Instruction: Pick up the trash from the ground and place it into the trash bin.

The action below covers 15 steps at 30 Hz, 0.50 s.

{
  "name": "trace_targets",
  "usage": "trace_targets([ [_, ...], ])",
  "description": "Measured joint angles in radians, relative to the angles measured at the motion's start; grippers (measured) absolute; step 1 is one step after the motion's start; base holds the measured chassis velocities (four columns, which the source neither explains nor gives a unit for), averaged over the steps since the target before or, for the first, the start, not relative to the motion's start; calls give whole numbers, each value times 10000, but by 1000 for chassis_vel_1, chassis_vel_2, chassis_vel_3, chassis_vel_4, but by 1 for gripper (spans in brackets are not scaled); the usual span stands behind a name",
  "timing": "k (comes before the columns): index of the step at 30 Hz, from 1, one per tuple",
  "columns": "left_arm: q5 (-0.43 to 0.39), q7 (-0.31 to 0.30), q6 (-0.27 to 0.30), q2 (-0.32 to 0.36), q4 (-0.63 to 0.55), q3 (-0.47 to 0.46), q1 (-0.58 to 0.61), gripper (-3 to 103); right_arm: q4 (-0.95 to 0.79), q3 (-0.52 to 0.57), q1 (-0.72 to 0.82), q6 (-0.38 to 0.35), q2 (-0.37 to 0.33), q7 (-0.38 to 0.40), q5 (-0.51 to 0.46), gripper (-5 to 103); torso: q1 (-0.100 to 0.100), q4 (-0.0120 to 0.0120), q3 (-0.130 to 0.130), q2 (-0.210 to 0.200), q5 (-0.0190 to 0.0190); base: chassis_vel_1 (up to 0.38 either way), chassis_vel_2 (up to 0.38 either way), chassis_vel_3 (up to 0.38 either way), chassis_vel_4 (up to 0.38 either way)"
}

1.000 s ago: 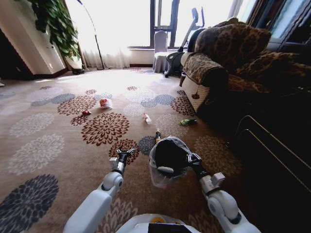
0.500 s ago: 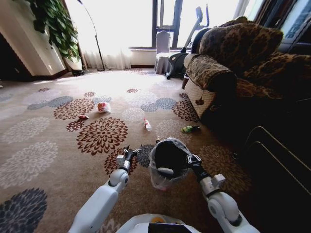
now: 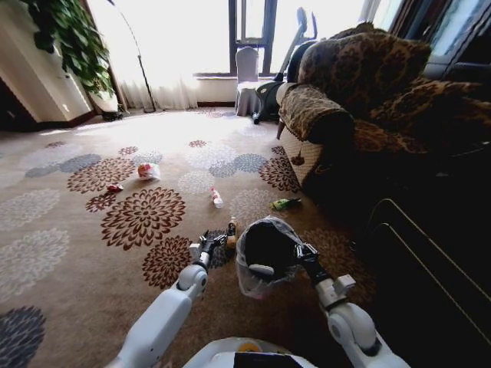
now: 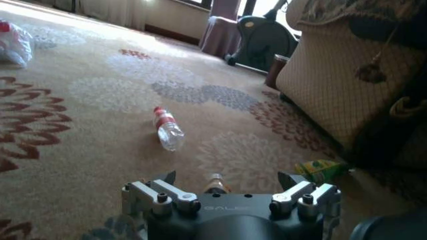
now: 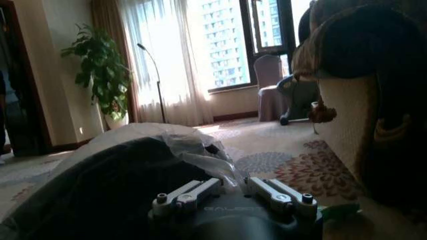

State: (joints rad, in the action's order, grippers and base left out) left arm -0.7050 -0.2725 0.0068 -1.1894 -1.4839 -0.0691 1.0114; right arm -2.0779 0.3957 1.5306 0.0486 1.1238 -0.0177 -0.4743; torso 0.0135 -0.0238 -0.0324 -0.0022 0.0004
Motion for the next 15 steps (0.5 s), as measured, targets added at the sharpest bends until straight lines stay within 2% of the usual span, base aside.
trace_targets([
  [3, -55, -239, 195, -108, 278, 68, -173, 100, -1, -5, 43, 2, 4, -3, 11, 0, -1, -4, 1, 0, -11, 13, -1, 7, -13],
  [6, -103, -371, 321, -214, 616, 124, -364, 100, -4, -6, 54, 2, 4, -5, 17, 0, -1, -8, 2, 0, -4, 79, 26, -54, -2],
  [8, -134, -410, 367, -400, 1276, 249, -730, 100, -13, -4, 75, 2, -2, -7, 26, 0, -2, -9, 2, 0, -6, 42, 12, -29, -1],
  [15, -172, -228, 386, -671, 2500, 795, -1429, 100, -36, 95, 242, 2, -54, -6, 81, 0, -1, 0, 1, 0, -5, 0, 0, 0, 0],
])
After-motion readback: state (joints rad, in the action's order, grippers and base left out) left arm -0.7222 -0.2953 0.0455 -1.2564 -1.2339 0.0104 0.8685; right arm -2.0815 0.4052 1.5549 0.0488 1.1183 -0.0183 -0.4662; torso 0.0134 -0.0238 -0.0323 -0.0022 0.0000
